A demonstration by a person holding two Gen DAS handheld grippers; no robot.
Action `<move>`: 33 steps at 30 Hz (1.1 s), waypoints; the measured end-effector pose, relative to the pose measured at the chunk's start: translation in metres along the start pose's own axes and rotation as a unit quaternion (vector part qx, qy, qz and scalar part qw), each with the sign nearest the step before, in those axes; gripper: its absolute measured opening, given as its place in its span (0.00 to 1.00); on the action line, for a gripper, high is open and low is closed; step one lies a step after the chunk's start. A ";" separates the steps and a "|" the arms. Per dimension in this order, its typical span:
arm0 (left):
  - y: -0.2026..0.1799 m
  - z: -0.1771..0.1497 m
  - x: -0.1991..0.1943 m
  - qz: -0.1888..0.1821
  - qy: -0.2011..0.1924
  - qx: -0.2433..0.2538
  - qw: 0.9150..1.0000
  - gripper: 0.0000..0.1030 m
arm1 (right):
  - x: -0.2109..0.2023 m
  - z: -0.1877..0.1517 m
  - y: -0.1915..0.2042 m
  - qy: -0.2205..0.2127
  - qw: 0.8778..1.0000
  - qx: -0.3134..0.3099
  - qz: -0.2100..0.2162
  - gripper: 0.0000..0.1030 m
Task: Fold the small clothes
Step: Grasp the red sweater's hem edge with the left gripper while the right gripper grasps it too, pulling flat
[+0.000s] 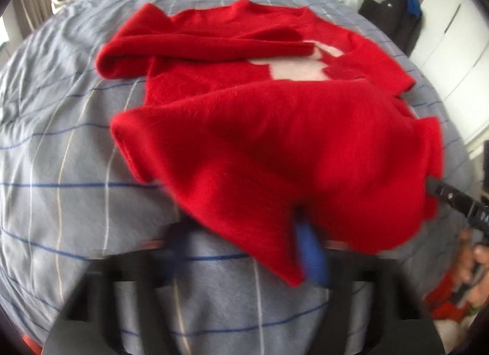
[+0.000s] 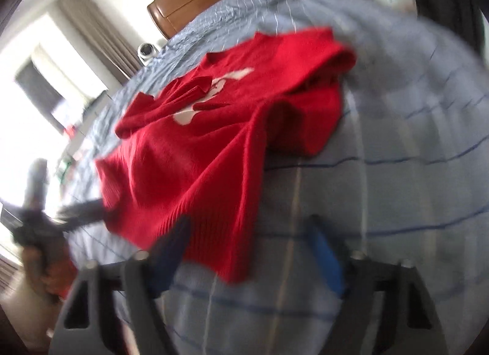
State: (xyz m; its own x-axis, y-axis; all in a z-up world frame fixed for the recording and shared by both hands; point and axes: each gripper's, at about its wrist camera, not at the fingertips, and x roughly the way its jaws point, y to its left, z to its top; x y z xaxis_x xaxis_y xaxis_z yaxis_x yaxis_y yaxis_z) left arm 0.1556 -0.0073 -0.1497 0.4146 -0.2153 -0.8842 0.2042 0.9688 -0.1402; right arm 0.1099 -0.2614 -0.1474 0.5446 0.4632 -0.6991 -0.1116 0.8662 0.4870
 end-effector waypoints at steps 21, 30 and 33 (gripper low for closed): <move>0.045 -0.092 -0.053 -0.110 0.013 -0.062 0.992 0.67 | -0.059 -0.083 -0.010 0.068 0.995 0.062 0.047 0.65; 0.048 -0.103 -0.060 -0.047 0.031 -0.068 0.996 0.01 | -0.072 -0.083 0.027 0.128 0.989 -0.043 -0.051 0.04; 0.048 -0.112 -0.047 -0.034 0.045 -0.067 0.996 0.01 | -0.096 -0.080 0.018 0.114 0.991 -0.024 -0.070 0.03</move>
State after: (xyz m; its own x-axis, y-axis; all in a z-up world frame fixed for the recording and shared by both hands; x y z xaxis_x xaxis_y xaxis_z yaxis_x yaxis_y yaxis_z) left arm 0.0461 0.0634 -0.1647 0.3211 -0.2745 -0.9064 0.1059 0.9615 -0.2537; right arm -0.0105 -0.2758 -0.1133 0.3572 0.3635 -0.8604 -0.0910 0.9303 0.3553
